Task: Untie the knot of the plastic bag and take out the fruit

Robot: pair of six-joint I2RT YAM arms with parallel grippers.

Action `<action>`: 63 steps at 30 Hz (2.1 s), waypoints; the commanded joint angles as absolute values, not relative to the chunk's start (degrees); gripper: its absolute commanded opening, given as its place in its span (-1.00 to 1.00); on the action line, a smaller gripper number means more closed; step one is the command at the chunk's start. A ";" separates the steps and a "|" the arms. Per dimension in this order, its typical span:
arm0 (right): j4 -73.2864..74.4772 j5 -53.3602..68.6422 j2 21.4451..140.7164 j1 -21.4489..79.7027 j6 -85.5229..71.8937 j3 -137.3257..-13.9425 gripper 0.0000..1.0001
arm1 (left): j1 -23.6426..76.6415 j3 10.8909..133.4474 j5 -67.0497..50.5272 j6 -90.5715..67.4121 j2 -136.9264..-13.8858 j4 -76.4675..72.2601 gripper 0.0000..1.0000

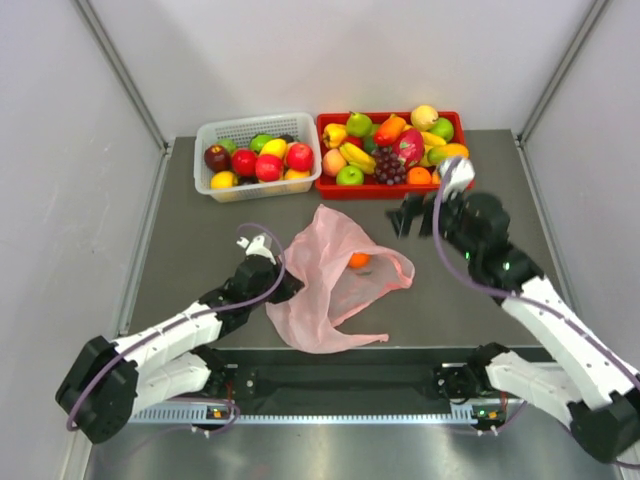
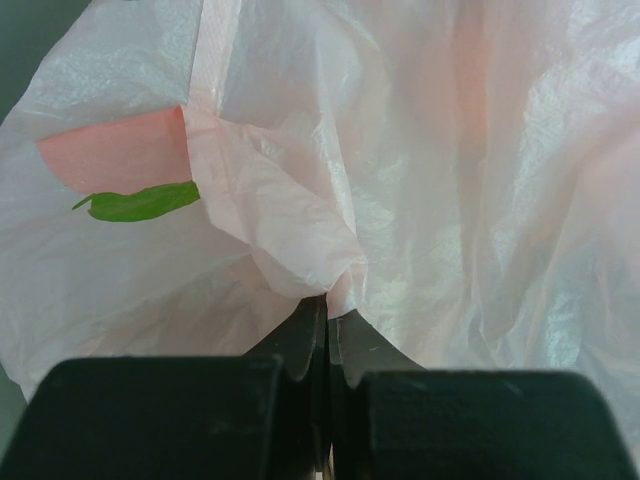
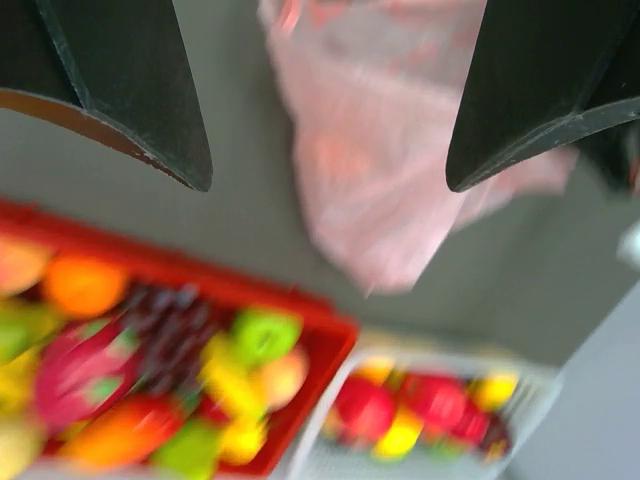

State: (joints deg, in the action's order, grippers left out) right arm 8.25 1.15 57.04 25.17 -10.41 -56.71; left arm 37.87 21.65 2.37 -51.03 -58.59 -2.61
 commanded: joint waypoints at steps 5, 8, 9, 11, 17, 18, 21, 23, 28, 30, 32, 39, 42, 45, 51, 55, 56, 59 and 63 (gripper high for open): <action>10.81 -1.29 40.26 47.24 -17.13 -36.76 1.00 | 37.71 21.88 1.05 -52.47 -56.87 -4.48 -1.00; 9.41 -7.17 41.65 55.94 -18.89 -34.02 0.99 | 37.62 22.24 0.53 -53.17 -58.27 -5.10 -1.00; 9.23 -9.03 45.05 57.73 -19.68 -33.84 0.99 | 37.70 22.32 0.27 -53.43 -58.53 -5.45 -1.00; 8.79 -13.42 49.37 61.33 -20.47 -34.36 0.99 | 37.71 22.67 0.26 -53.96 -58.97 -5.98 -1.00; 3.26 -26.85 65.81 64.25 -25.31 -37.52 1.00 | 37.71 23.47 -1.67 -54.49 -59.68 -6.06 -1.00; 3.08 -29.07 69.48 64.25 -27.14 -38.23 0.99 | 37.71 23.64 -1.84 -54.41 -59.76 -5.98 -1.00; 0.63 -35.05 74.68 64.25 -29.00 -40.43 0.99 | 37.79 24.17 -2.37 -54.40 -60.03 -5.80 -1.00; -3.94 -39.08 76.63 64.25 -29.70 -40.87 0.99 | 37.79 24.26 -2.55 -54.32 -60.38 -5.71 -1.00; -8.52 -43.24 84.63 61.97 -34.18 -43.85 0.99 | 37.79 24.26 -3.43 -54.67 -60.91 -6.24 -1.00; -10.28 -44.73 87.70 60.91 -37.94 -44.30 0.99 | 37.97 24.26 -3.60 -54.58 -61.08 -6.33 -1.00; -12.20 -45.61 90.86 59.16 -39.63 -45.08 0.99 | 37.97 24.08 -3.52 -54.58 -61.26 -6.50 -1.00; -14.14 -52.29 99.40 56.43 -44.21 -50.79 0.99 | 38.41 22.85 -4.30 -55.02 -62.14 -8.00 -1.00; -14.24 -53.17 102.65 54.68 -45.00 -52.81 0.99 | 38.76 22.06 -4.57 -55.11 -62.14 -8.61 -1.00; -13.10 -53.53 105.55 53.18 -46.49 -54.40 0.99 | 38.93 21.71 -4.57 -55.11 -62.14 -8.61 -1.00; -16.86 -51.07 107.67 51.33 -42.55 -53.71 0.90 | 39.11 20.48 -4.48 -55.28 -61.87 -9.31 -1.00; -26.69 -42.57 106.26 50.36 -36.14 -49.67 0.54 | 39.11 20.21 -4.48 -55.20 -62.05 -9.40 -1.00; -29.94 -40.89 104.95 50.10 -33.69 -48.70 0.28 | 39.20 20.21 -4.40 -55.20 -61.88 -9.32 -1.00; -31.99 -35.35 100.75 49.75 -30.86 -45.36 -0.44 | 39.20 20.30 -3.96 -55.11 -61.44 -8.44 -1.00; -26.84 -25.69 92.65 48.78 -29.36 -41.14 -1.00 | 39.11 20.83 -2.46 -54.84 -59.77 -6.86 -1.00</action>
State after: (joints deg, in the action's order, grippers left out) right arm -25.74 -34.76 100.20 49.76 -32.60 -42.63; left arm 38.94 20.45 -3.55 -55.09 -61.82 -5.80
